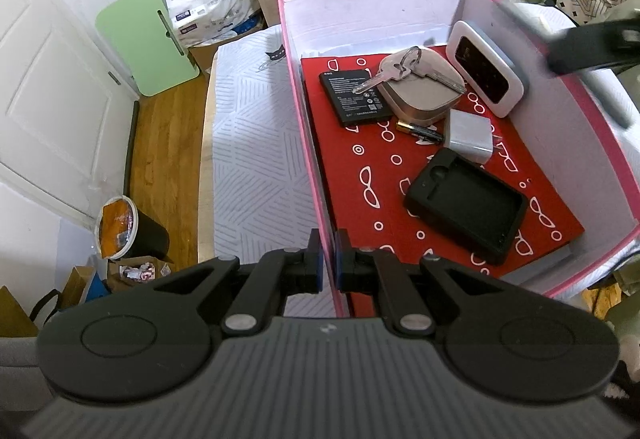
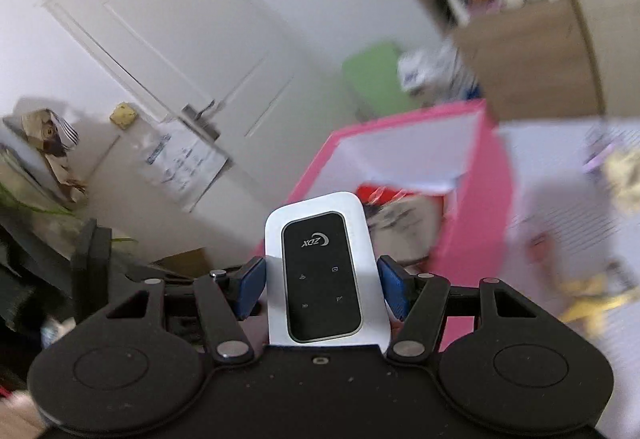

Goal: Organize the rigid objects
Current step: 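Carry the white pocket router into the pink box and release it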

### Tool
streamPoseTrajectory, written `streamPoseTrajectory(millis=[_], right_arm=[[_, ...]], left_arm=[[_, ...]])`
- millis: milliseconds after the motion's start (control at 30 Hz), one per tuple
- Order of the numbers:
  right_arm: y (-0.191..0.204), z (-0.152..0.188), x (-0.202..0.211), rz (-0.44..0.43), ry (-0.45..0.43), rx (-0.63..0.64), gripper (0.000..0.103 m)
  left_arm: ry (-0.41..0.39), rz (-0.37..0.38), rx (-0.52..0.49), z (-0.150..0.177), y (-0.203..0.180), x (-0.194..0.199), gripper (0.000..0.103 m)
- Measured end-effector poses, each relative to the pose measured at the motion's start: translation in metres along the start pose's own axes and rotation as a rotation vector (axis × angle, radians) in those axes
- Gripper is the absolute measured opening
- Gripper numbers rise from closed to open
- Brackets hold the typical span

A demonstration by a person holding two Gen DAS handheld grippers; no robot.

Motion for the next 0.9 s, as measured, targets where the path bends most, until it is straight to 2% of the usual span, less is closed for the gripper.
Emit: streamPoseTrajectory(millis=[67, 133, 167, 267, 400, 600, 700, 900], right_arm=[[0.003, -0.007, -0.027, -0.029, 0.075, -0.045, 0.067], [0.014, -0.014, -0.032, 0.092, 0.037, 0.003, 0.067], [0.016, -0.016, -0.034, 0.089, 0.025, -0.010, 0.067], [0.009, -0.022, -0.051, 0.024, 0.094, -0.104, 0.066], [0.016, -0.011, -0.070, 0.053, 0.117, -0.089, 0.066], [0.017, 0.001, -0.104, 0.051, 0.237, -0.170, 0.067], [0.004, -0.005, -0.107, 0.016, 0.237, -0.297, 0.067], [-0.009, 0.003, -0.125, 0.033, 0.280, -0.474, 0.067]], left_arm=[[0.001, -0.009, -0.006, 0.000, -0.001, -0.001, 0.005], [-0.004, -0.014, -0.007, 0.000, 0.001, -0.001, 0.005], [-0.003, -0.002, -0.001, 0.001, 0.001, 0.000, 0.005], [-0.008, -0.003, -0.004, 0.002, 0.000, 0.000, 0.005], [-0.009, 0.010, 0.002, 0.001, 0.002, 0.000, 0.005], [-0.013, -0.002, 0.003, 0.001, 0.002, -0.001, 0.005], [-0.017, 0.008, 0.013, 0.000, 0.002, -0.001, 0.005], [-0.018, -0.006, 0.004, 0.000, 0.000, -0.001, 0.005]])
Point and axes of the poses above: each gripper's, at about its wrist camera, not at the fingertips, and x roughly against the way its jaws point, y to its left, z to its underside, the point moved 1 cm from there along -x, roughly the way its jaws point, and after that the axes turned 8 degrees about z, right-handed, at the moved point
